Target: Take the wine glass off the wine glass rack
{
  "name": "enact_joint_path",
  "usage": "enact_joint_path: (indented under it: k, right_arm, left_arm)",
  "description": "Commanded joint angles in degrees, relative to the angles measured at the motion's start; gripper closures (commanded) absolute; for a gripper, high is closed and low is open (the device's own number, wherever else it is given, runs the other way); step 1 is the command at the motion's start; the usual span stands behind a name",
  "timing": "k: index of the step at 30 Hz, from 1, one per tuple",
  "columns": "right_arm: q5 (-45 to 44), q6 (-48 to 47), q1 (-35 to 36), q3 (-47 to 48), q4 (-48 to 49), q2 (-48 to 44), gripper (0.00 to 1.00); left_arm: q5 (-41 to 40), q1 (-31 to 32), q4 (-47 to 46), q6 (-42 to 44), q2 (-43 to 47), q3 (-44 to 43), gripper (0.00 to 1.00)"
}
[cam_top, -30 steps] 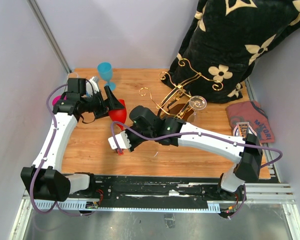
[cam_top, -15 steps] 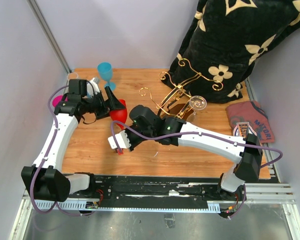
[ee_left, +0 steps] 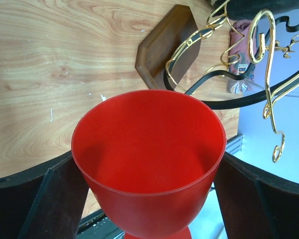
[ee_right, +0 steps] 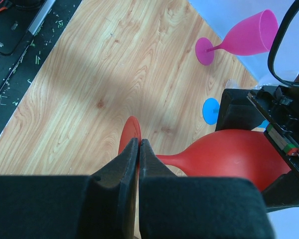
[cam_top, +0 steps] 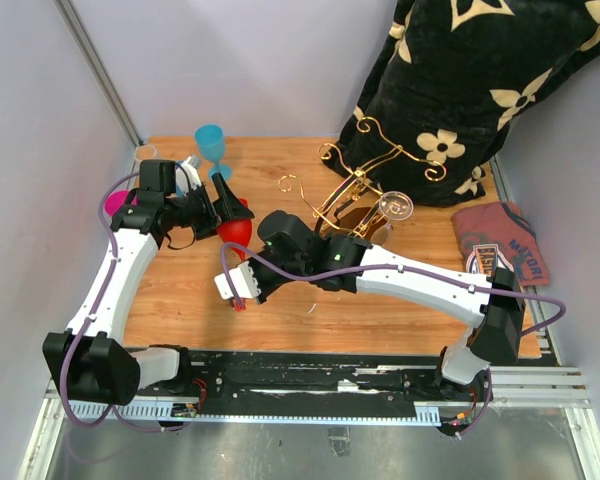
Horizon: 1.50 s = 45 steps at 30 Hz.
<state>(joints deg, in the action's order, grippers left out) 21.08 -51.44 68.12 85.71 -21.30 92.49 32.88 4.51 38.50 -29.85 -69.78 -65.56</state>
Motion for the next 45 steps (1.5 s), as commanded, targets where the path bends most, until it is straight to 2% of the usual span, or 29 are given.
enact_joint_path:
  k: [1,6,8,11,12,13,16,21,25,35,41,45]
  right_arm:
    - [-0.62,-0.78,0.96,1.14,0.51,-1.12,0.99]
    - [-4.28,-0.02,0.96,-0.97,2.16,-1.55,0.98]
    - [-7.93,0.91,0.96,-1.76,2.65,-1.63,0.78]
    - [-11.77,2.54,0.93,-2.77,2.97,-2.44,0.32]
    - [-12.36,3.12,0.87,-3.35,2.98,-2.99,0.22]
    - [-13.00,3.49,0.83,-4.15,3.41,-3.78,0.15]
    - [-14.75,4.34,0.83,-7.64,6.13,-7.80,0.06]
    - [-17.10,5.95,0.83,-13.38,10.83,-14.76,0.00]
    - [-18.97,6.75,0.65,-16.49,12.24,-18.61,0.01]
    - [-20.61,8.32,-0.24,-19.28,12.75,-21.26,0.01]
    - [-20.91,9.09,-0.59,-20.08,13.11,-21.73,0.01]
    - [-21.28,10.55,-1.11,-19.94,13.13,-21.71,0.02]
  left_arm:
    - [1.37,0.41,-0.70,0.46,1.31,0.00,0.03]
    - [0.88,0.41,-0.13,1.28,1.03,-1.38,0.11]
    - [-0.76,0.41,0.74,2.45,0.95,-2.38,0.11]
    - [-6.17,0.41,1.37,5.36,1.14,-3.85,0.10]
    - [-8.35,0.41,1.17,6.38,1.29,-4.20,0.10]
    - [-10.85,0.41,0.72,7.36,1.37,-4.54,0.10]
    - [-17.52,0.36,-2.62,9.81,2.16,-3.90,0.09]
    - [-28.07,0.32,-14.50,14.41,5.62,1.38,0.06]
    - [-32.57,0.32,-21.96,20.03,8.66,6.60,0.02]
    - [-42.05,0.32,-16.80,22.24,3.09,5.17,0.01]
    - [-41.42,0.32,-18.93,20.96,3.40,7.24,0.01]
    - [-39.78,0.32,-17.12,19.37,1.54,6.14,0.01]
